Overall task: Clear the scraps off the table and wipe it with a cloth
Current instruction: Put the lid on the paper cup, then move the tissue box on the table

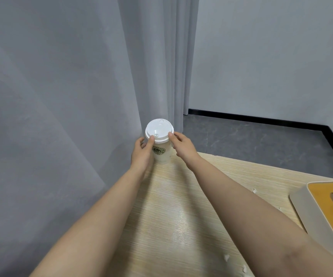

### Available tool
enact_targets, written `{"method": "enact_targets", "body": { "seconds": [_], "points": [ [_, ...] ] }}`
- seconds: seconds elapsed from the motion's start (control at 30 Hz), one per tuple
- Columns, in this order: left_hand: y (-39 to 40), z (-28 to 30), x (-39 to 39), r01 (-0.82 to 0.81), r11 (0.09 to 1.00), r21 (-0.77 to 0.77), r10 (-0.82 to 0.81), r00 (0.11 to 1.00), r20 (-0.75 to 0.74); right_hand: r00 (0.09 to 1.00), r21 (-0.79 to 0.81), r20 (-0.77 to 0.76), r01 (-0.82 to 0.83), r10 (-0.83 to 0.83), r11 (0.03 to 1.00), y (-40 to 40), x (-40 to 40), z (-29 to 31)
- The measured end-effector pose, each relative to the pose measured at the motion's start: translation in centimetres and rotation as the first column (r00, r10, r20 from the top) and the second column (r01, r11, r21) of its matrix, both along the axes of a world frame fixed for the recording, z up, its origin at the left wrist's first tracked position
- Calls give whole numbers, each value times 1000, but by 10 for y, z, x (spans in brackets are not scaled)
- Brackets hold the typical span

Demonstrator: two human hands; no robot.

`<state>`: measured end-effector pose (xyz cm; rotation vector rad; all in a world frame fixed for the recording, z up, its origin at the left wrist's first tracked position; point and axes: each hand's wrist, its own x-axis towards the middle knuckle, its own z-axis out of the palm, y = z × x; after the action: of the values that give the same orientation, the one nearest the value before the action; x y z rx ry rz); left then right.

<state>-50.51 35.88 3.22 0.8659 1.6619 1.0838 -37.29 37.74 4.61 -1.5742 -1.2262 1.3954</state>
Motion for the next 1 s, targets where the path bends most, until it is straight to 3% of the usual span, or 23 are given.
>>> {"method": "enact_targets", "body": {
  "seconds": [0.17, 0.43, 0.7, 1.0],
  "points": [
    [-33, -12, 3, -4, 999, -39, 0, 993, -116, 998, -35, 59, 24, -22, 999, -21, 17, -1],
    [-92, -16, 58, 175, 978, -110, -191, 968, -163, 982, -21, 170, 86, -81, 996, -87, 88, 0],
    [-142, -8, 165, 362, 923, -130, -378, 914, -146, 934, 92, 278, 205, -223, 974, -158, 210, 20],
    [-188, -8, 303, 518, 840, -162, -535, 841, -86, 866, 104, 367, 324, -339, 940, -220, 357, 18]
  ]
}}
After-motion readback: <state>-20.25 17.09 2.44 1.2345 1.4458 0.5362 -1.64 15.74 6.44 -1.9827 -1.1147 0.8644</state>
